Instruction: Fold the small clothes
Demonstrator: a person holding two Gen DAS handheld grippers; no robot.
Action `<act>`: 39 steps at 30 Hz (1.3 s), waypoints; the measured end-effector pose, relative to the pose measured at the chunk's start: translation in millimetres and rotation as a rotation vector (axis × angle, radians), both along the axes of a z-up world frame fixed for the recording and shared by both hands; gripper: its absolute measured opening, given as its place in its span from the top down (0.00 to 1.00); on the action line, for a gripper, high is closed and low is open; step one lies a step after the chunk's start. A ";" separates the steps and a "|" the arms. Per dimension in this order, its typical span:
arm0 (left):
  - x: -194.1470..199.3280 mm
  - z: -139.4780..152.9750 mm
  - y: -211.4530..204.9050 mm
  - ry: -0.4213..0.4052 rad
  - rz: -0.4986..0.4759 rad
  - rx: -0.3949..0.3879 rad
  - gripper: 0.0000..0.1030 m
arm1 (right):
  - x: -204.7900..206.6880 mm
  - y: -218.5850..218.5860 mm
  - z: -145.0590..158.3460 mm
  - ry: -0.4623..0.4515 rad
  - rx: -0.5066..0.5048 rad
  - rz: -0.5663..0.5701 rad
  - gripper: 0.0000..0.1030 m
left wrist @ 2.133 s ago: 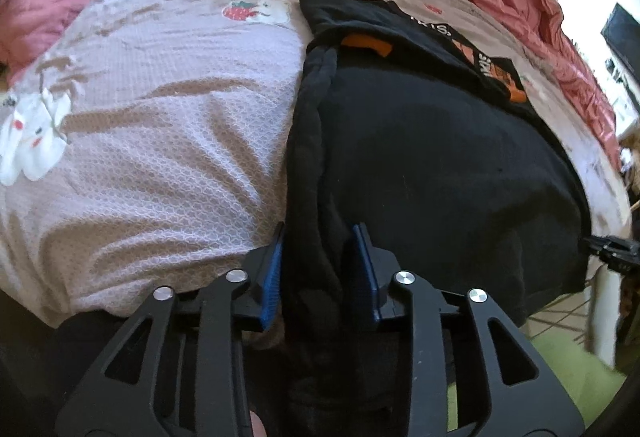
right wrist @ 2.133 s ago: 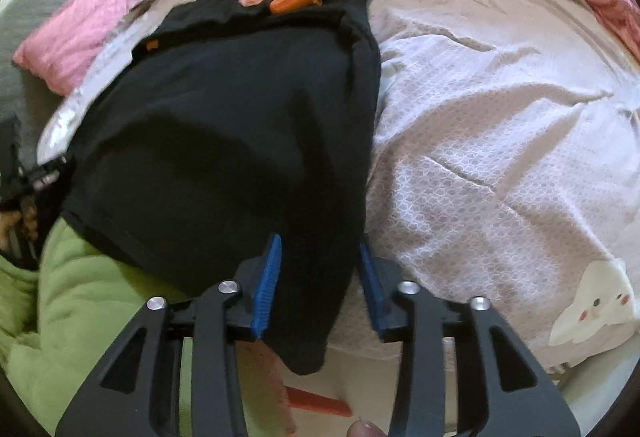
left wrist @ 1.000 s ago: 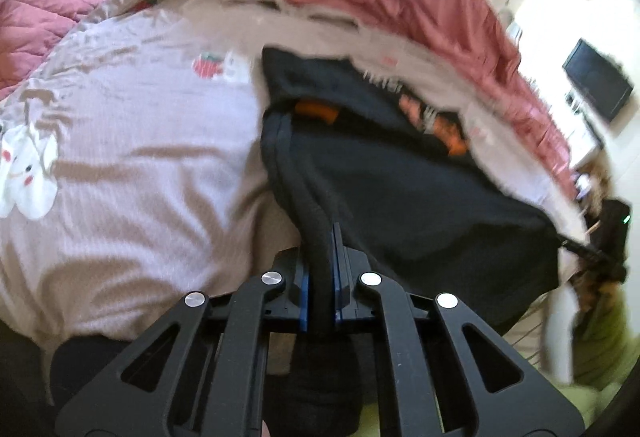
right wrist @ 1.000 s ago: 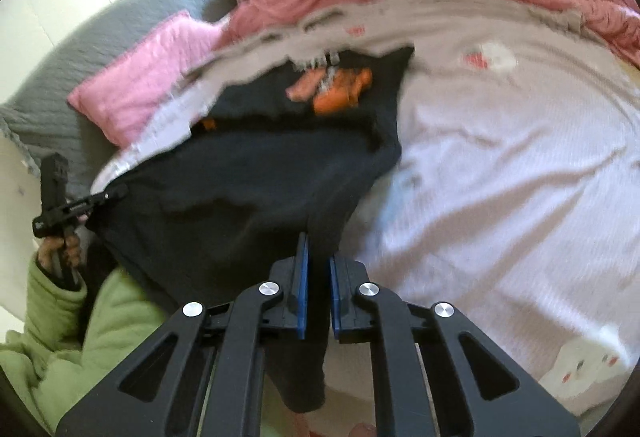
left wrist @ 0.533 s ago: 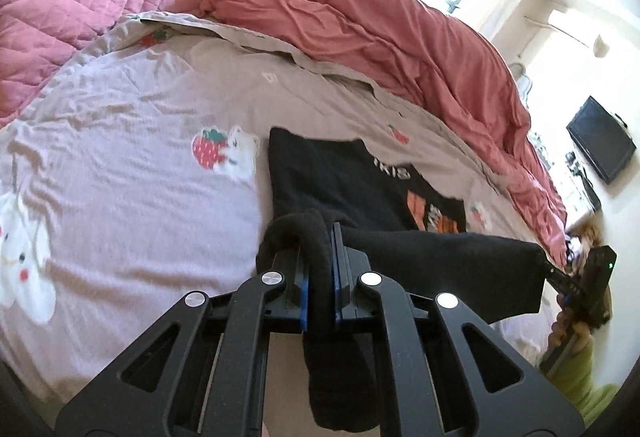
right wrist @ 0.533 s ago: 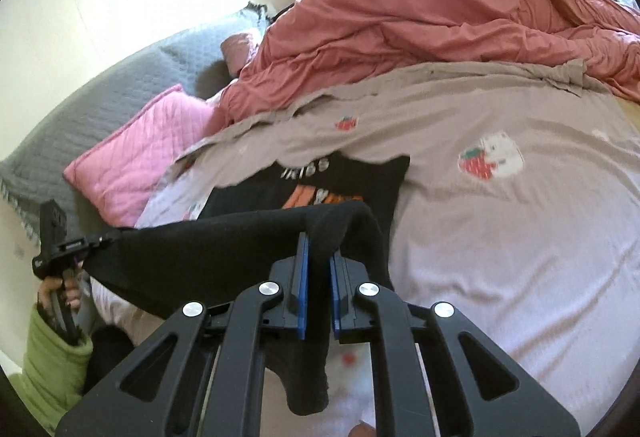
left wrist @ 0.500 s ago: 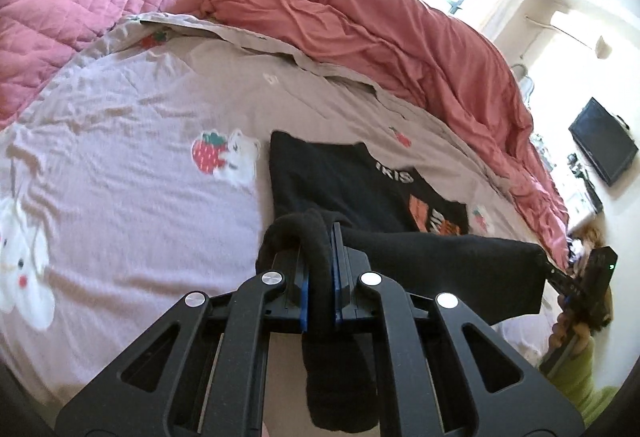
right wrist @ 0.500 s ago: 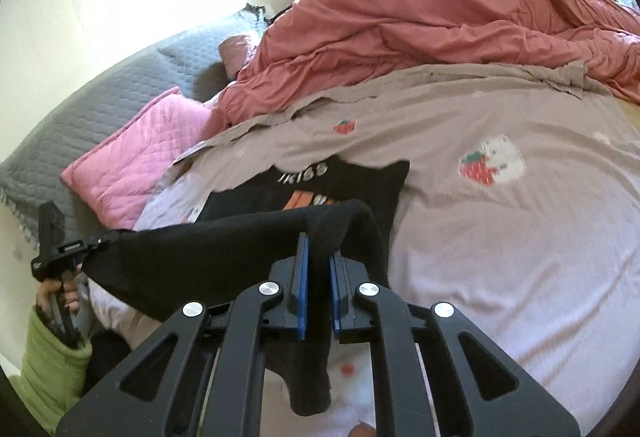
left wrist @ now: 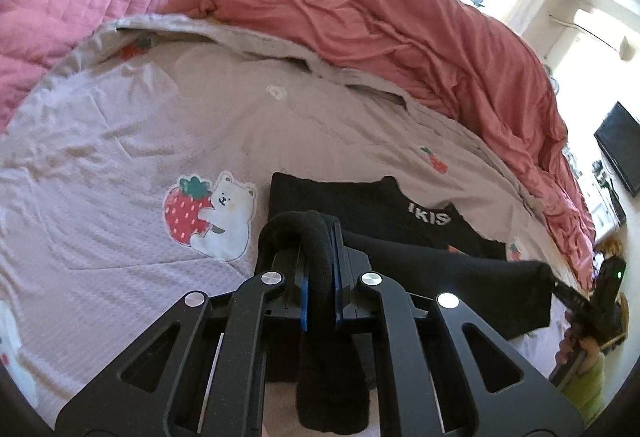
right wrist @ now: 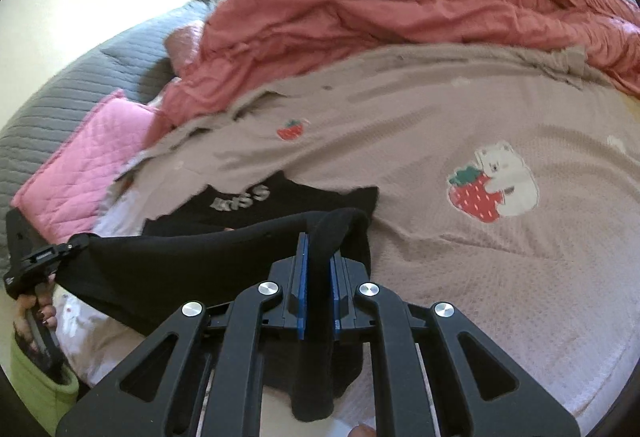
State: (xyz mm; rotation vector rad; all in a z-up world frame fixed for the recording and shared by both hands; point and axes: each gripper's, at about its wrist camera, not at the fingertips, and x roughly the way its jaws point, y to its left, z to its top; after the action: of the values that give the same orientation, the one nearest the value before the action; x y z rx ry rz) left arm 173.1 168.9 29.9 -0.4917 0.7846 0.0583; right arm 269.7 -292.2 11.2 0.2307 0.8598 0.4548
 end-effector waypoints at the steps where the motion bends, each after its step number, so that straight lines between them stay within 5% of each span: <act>1: 3.8 -7.4 1.0 0.013 0.012 -0.014 0.96 | 3.0 2.1 -4.2 0.013 -0.011 -0.007 0.91; 6: 7.2 -26.1 -0.7 0.039 0.038 0.014 0.86 | 11.3 1.9 -24.4 0.062 -0.069 -0.068 0.68; 9: 3.5 -30.1 1.5 0.024 0.042 0.013 0.68 | 7.2 -1.9 -24.5 0.051 -0.073 -0.087 0.61; 10: 0.6 -29.8 2.3 0.015 0.057 0.032 0.54 | 3.9 -2.1 -23.1 0.040 -0.082 -0.094 0.59; 14: -10.6 -26.5 8.0 -0.031 0.081 0.055 0.45 | -15.3 1.0 -11.0 -0.024 -0.104 -0.091 0.48; 24: -56.8 -18.5 9.4 -0.103 0.171 0.171 0.38 | -83.1 85.8 14.3 -0.241 -0.267 0.206 0.42; 32: -79.4 -21.7 -38.6 -0.125 0.031 0.254 0.37 | -119.3 160.2 -6.8 -0.352 -0.472 0.492 0.41; 33: -77.8 -23.8 -45.1 -0.118 0.016 0.272 0.37 | -120.8 166.6 -11.9 -0.352 -0.494 0.518 0.34; 39: -71.2 -34.1 -62.5 -0.087 -0.044 0.336 0.31 | -119.2 187.1 -38.9 -0.357 -0.620 0.570 0.32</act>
State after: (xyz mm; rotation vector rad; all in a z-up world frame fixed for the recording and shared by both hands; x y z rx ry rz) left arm 101.9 106.4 -4.2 -0.1574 0.6829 0.1249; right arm 150.6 -105.1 -27.7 -0.6670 0.6667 0.7059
